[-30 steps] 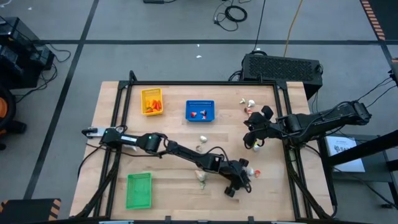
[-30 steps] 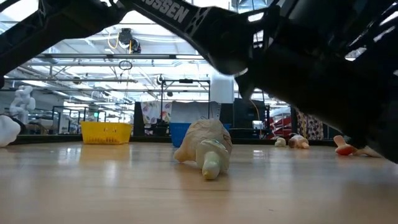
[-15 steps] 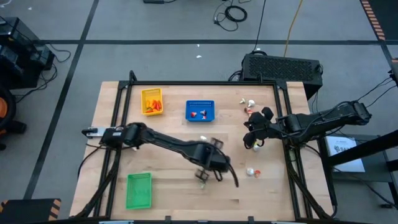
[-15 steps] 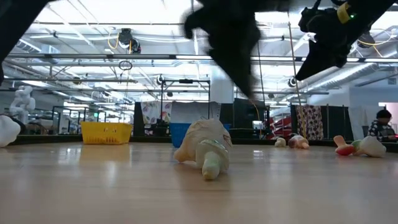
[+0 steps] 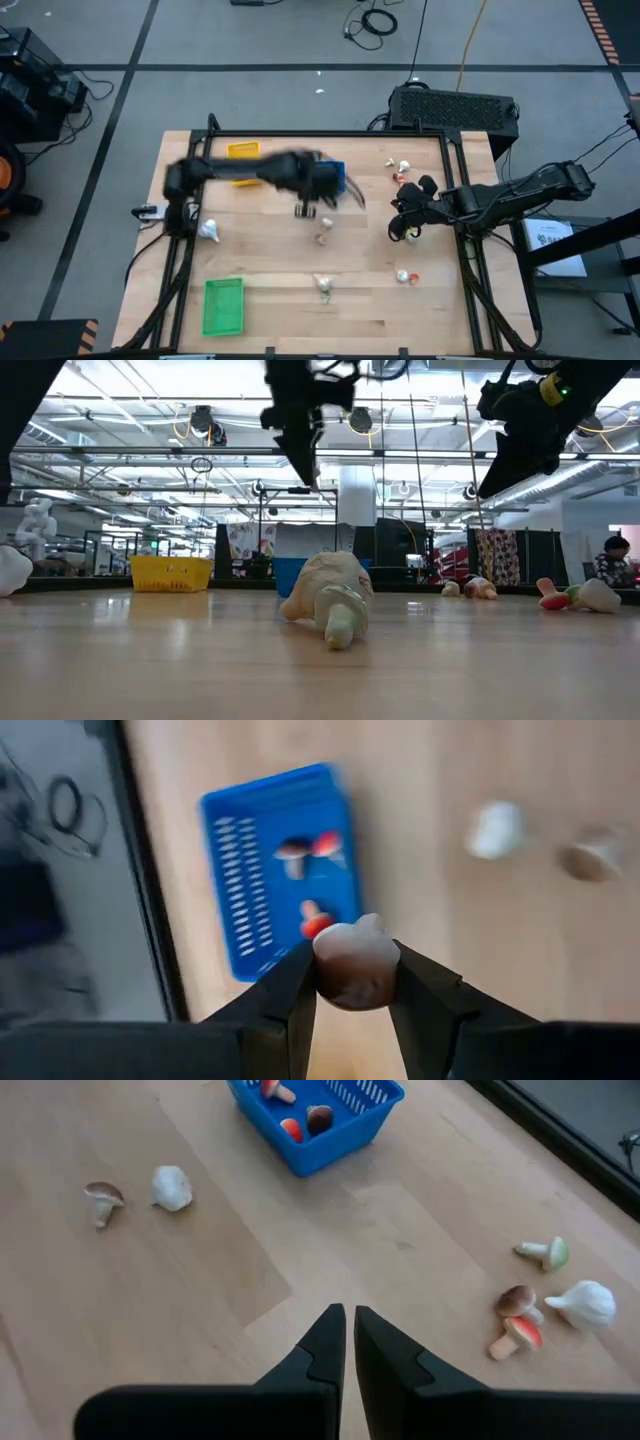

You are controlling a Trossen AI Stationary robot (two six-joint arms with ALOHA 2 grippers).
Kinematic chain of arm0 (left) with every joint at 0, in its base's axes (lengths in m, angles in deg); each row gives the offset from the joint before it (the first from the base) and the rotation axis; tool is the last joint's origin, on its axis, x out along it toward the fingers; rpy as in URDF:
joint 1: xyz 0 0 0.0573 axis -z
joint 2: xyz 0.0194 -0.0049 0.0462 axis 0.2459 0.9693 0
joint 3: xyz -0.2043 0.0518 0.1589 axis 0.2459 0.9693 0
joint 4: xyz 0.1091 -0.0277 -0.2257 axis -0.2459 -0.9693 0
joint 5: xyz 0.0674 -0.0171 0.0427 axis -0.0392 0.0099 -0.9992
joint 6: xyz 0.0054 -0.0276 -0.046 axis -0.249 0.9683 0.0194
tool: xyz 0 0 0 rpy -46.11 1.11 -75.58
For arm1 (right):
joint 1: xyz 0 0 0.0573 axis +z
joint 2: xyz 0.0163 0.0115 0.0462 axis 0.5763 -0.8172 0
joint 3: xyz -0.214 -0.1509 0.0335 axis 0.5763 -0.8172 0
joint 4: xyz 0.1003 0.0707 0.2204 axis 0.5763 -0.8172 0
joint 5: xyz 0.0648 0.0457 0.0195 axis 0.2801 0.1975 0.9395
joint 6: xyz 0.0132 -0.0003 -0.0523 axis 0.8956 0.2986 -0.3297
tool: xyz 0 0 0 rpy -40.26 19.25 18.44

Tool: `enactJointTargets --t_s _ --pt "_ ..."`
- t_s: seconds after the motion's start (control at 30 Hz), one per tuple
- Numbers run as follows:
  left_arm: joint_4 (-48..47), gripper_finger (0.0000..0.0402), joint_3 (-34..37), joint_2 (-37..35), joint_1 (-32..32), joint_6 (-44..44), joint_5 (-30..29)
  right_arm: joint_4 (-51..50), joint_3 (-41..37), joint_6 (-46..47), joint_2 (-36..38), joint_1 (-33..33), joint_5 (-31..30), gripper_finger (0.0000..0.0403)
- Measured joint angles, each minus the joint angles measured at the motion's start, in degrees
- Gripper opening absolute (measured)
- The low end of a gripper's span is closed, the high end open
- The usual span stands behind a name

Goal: Sort produce into baskets
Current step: Put the orange mushroom into the blue bin

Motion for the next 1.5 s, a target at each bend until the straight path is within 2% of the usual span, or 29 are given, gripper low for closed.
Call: enactJointTargets --t_s 0.2,0.37,0.57,0.77,0.9,1.1,1.23,1.3,1.43,1.5 --pt "15.27 0.0114 13.60 -8.78 -11.67 -0.26 17.42 -0.21 0.00 -0.39 -2.33 0.11 0.67 0.0018" --pt "25.73 0.0114 21.78 -10.44 -17.39 -0.46 22.58 0.78 0.00 -0.12 -4.38 0.11 0.90 0.0018" --pt "32.40 0.0114 26.06 -10.42 -19.19 -0.46 23.71 1.17 0.00 2.96 -6.31 0.11 1.17 0.0018" --pt "33.48 0.0119 27.33 -10.42 -18.46 -3.36 25.33 1.46 0.00 5.21 -8.89 0.11 1.15 0.0018" --pt "35.36 0.0150 27.63 -10.42 -17.68 -4.93 22.23 1.46 0.00 6.29 -10.91 0.11 1.32 0.0018" --pt "36.23 0.0209 27.53 -10.42 -17.46 -4.59 21.47 1.46 0.00 6.32 -13.49 0.11 2.59 0.0018" --pt "30.86 0.0220 24.65 -10.39 -17.21 -4.42 16.14 1.49 0.00 5.87 -14.49 0.11 2.44 0.0018" --pt "29.89 0.0221 23.45 -10.42 -17.20 -2.94 15.26 1.45 0.00 5.67 -14.72 0.10 2.33 0.0018" --pt "34.00 0.0221 23.00 -10.42 -16.98 -0.31 22.77 0.19 0.03 5.77 -13.89 -0.47 -0.09 0.0017" --pt "38.39 0.0221 23.70 -9.48 -16.31 -0.35 23.33 -4.36 0.98 8.76 -12.52 -0.55 -2.24 0.0013"
